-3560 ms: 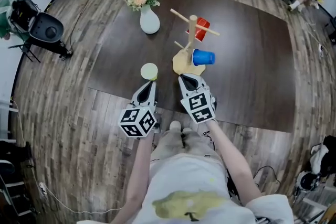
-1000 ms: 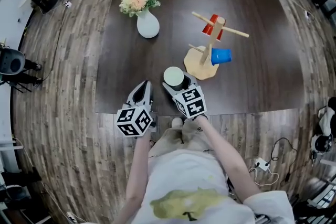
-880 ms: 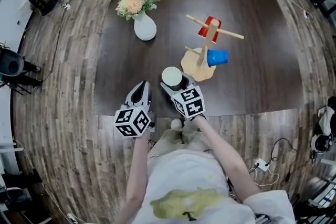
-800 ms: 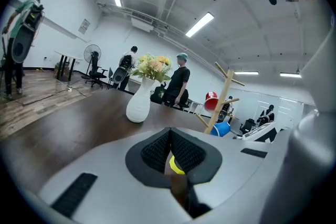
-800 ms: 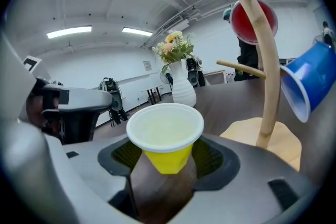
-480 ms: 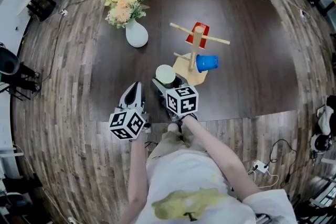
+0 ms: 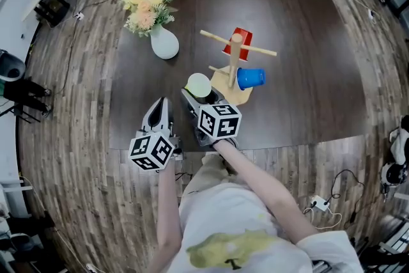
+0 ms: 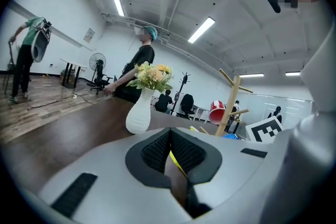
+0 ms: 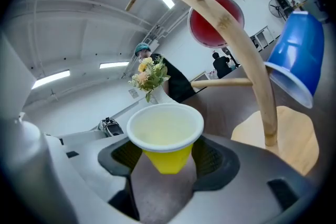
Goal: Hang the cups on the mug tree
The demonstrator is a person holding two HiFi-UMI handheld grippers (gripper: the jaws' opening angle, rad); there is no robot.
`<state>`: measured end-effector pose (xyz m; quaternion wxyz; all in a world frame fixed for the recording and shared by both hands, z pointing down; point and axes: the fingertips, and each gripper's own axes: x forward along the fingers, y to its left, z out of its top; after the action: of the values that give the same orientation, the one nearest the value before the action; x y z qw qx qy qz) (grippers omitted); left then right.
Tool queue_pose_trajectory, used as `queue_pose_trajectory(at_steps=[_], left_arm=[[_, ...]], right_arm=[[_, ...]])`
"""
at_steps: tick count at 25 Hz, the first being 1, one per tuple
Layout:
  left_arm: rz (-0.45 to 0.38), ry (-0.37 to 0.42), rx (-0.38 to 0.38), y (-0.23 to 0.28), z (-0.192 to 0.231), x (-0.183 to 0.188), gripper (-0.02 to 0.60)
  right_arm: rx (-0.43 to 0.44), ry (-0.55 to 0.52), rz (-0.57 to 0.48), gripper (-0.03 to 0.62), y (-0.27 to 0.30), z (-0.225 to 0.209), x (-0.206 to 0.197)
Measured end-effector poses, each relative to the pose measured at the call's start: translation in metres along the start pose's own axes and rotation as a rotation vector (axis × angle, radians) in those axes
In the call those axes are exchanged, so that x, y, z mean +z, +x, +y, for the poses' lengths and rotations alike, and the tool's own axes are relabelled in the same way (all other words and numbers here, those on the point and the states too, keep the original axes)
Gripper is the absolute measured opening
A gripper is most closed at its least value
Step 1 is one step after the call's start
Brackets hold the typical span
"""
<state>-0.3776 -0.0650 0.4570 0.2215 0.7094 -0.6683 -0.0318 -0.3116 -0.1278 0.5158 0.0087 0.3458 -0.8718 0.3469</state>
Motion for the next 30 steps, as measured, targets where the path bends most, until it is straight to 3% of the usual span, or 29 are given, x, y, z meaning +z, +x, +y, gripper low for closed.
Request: queue_pose_trajectory(at_steps=[20, 30], left_arm=[[0.110, 0.071, -0.173, 0.044, 0.002, 0.007, 0.023], [0.141, 0.092, -0.239, 0.054, -0.004, 0.008, 0.023]], right_arm=[[-0.062, 0.265, -0.232, 0.301, 0.012, -0.017, 0.038], [-0.037, 0.418, -0.359, 0.299, 0.004, -0.027, 0.049]])
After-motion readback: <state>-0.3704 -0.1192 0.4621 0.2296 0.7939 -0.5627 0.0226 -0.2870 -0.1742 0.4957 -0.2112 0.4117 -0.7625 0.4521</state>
